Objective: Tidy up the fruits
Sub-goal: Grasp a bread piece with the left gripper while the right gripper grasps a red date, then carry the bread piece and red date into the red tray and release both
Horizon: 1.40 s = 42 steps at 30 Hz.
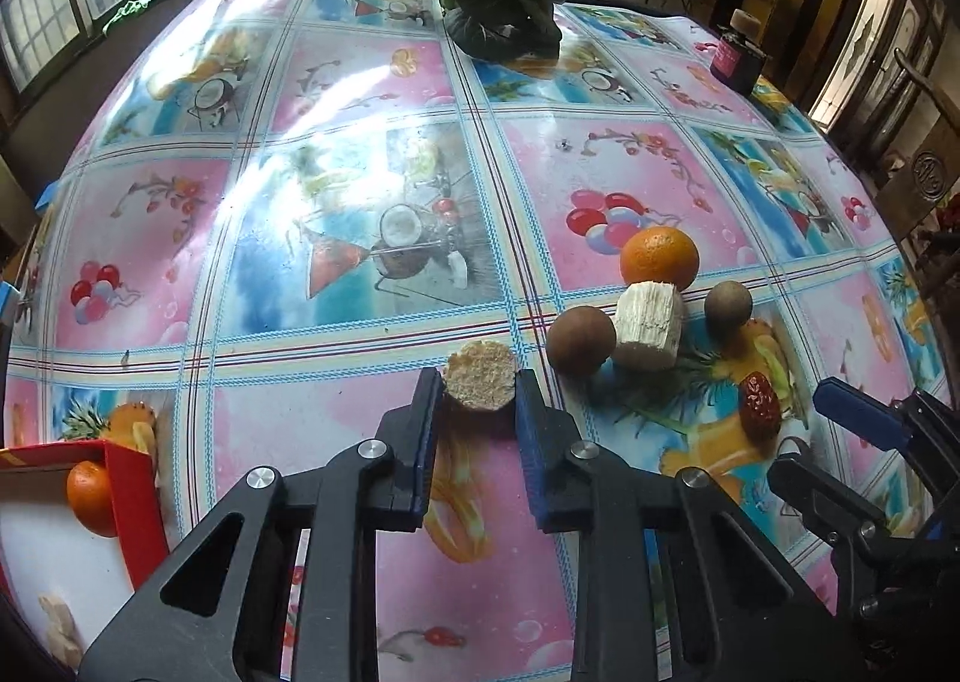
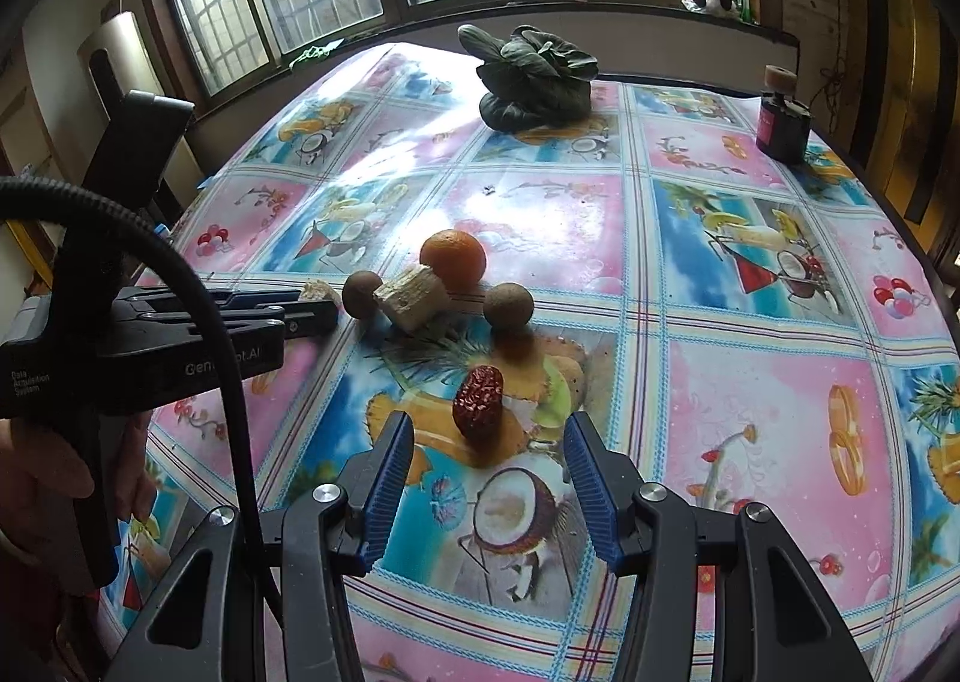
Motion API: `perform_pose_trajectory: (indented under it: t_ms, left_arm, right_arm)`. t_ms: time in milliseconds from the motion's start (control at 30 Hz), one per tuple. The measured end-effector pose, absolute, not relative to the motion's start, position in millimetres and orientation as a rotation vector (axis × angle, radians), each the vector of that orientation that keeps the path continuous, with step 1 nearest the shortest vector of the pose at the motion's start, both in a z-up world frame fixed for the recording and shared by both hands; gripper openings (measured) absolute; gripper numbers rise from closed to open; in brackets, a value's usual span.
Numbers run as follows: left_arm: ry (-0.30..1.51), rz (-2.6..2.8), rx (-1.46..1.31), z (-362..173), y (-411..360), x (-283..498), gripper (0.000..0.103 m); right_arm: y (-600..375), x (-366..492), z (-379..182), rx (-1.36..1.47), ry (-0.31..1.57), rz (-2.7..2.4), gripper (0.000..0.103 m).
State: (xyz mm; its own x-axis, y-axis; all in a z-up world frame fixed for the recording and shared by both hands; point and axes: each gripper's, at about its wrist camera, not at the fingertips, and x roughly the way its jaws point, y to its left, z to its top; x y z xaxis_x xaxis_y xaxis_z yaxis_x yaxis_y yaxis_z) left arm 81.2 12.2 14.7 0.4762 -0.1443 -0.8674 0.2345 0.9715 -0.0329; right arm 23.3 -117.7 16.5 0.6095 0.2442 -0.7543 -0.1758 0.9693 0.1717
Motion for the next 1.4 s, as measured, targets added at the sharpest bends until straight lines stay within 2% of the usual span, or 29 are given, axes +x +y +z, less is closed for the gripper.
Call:
perform_pose_trajectory:
  t_ms: [200,233,267,300,333,667,1400]
  left_arm:
    - [1.031,-0.226,0.097,26,17,68,0.023]
    - [1.029,-0.228,0.091,27,18,66,0.023]
    - [1.03,-0.23,0.084,29,20,64,0.023]
    - [1.029,-0.233,0.078,32,22,61,0.023]
    - [1.027,-0.234,0.074,34,25,58,0.023]
    - [1.004,-0.215,0.021,53,55,16,0.023]
    - [0.946,-0.062,-0.017,67,148,-66,0.023]
  right_arm:
    - [-102,36,15,0.032,0.891,0.268,0.05]
    - [-100,38,12,0.021,0.895,0.265,0.046]
    - [-98,41,9,0.009,0.903,0.26,0.029]
    - [-96,44,5,-0.008,0.919,0.252,0.021]
    - [-96,43,4,-0.023,0.905,0.244,0.019]
    - [-86,12,24,0.0,0.864,0.298,0.019]
    - [28,-41,49,-0.017,0.814,0.55,0.019]
